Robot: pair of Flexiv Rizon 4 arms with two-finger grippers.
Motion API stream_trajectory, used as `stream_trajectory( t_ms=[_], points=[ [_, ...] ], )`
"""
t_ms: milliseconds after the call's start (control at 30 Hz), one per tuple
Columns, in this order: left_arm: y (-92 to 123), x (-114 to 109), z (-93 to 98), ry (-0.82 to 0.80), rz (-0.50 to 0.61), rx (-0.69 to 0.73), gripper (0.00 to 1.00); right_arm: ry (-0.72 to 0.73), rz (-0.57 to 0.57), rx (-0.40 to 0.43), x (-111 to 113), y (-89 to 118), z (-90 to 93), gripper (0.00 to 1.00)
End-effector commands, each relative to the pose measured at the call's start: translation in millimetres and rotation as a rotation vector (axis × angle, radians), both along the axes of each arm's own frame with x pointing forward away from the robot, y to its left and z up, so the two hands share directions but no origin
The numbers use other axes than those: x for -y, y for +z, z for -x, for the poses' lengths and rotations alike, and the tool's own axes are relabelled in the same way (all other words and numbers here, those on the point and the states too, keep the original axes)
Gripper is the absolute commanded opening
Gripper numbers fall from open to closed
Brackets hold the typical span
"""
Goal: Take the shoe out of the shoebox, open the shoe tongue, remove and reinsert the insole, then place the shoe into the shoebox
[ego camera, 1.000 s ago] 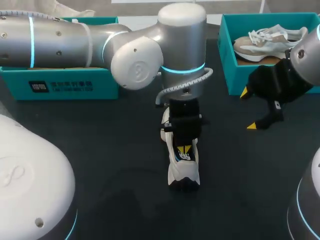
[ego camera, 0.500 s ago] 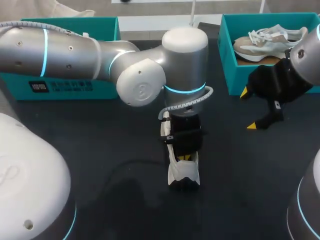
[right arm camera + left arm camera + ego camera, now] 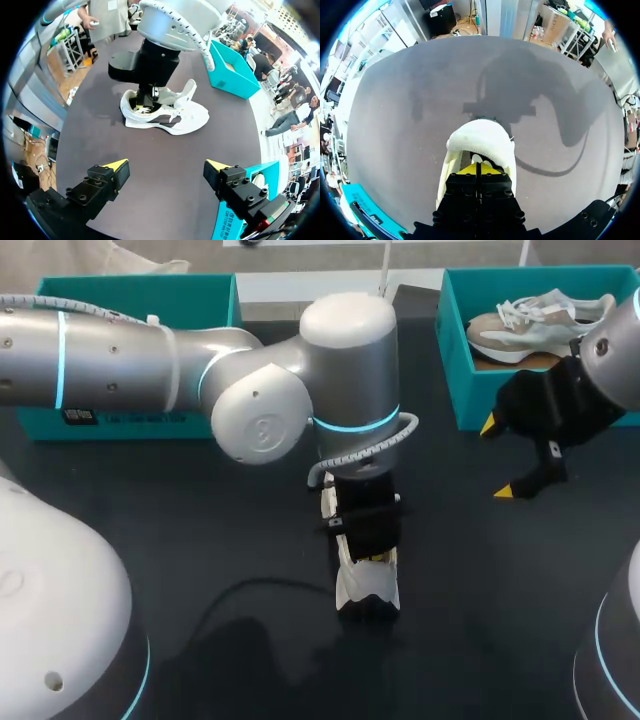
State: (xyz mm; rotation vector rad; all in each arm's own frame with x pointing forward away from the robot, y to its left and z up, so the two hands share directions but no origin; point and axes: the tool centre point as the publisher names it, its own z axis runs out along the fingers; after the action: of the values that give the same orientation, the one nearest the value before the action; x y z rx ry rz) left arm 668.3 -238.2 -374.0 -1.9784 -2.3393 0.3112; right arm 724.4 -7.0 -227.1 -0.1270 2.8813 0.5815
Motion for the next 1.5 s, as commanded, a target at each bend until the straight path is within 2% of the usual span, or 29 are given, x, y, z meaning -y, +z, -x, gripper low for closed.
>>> stream_trajectory(
  t_ms=[33,267,433,533,900,1100,1333,1500],
  points=[
    [-25.1,4.2,10.1,0.004,0.014,0.019,0.00,-0.001,0.002,0.001,-0.3,-1.0,0.5,1.00],
    [-34.1,9.2,10.2,-0.009,-0.012,0.047,0.00,-0.001,0.002,0.001,-0.3,-1.0,0.5,1.00],
    [-8.8,-0.6,1.8,0.028,0.041,0.070,0.00,-0.001,0.002,0.001,-0.3,-1.0,0.5,1.00],
    [-0.5,-3.3,-3.0,0.037,0.047,0.090,0.00,-0.001,0.002,0.001,-0.3,-1.0,0.5,1.00],
    [-17.7,2.7,-19.9,0.011,-0.006,0.232,0.00,-0.001,0.002,0.001,-0.3,-1.0,0.5,1.00],
    [0.9,-2.4,-33.1,0.012,0.006,0.317,0.00,-0.001,0.002,0.001,-0.3,-1.0,0.5,1.00],
    [42.8,-10.2,-48.3,0.011,0.022,0.440,0.00,-0.001,0.002,0.001,-0.3,-1.0,0.5,1.00],
    [45.3,-8.9,-54.6,-0.009,-0.008,0.447,0.00,-0.001,0.002,0.001,-0.3,-1.0,0.5,1.00]
  ],
)
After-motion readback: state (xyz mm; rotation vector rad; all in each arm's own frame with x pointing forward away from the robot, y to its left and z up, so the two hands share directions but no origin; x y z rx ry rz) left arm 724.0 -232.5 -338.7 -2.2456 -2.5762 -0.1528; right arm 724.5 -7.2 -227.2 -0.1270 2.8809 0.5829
